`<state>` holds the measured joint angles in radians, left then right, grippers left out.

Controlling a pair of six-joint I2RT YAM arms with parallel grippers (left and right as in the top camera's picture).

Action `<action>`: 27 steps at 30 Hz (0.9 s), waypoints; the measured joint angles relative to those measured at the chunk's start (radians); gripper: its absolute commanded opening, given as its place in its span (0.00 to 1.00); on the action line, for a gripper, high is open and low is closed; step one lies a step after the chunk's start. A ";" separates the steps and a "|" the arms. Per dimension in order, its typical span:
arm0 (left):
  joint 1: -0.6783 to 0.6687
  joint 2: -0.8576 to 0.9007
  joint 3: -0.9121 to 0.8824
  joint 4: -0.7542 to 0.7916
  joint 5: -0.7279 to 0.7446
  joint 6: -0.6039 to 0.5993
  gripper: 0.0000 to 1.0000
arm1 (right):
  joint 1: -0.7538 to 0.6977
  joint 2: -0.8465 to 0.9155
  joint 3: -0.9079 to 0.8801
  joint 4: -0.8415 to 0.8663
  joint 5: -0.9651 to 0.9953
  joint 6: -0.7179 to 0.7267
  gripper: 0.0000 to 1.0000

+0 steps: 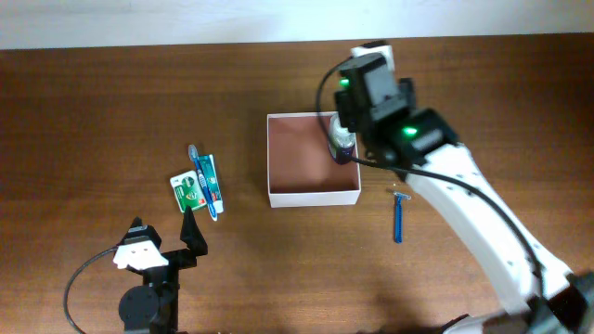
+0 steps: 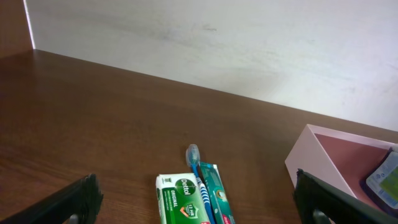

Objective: Pack container
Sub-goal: 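Release the soap bottle and move the right gripper over the Listerine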

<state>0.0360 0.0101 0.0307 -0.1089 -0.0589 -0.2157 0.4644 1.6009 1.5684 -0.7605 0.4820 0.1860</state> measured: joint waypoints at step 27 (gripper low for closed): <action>0.000 0.000 0.000 0.000 0.000 0.000 0.99 | -0.285 0.137 -0.014 -0.156 -0.238 0.169 0.54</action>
<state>0.0360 0.0101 0.0307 -0.1089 -0.0589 -0.2161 0.1799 1.7382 1.5547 -0.9169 0.2443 0.3550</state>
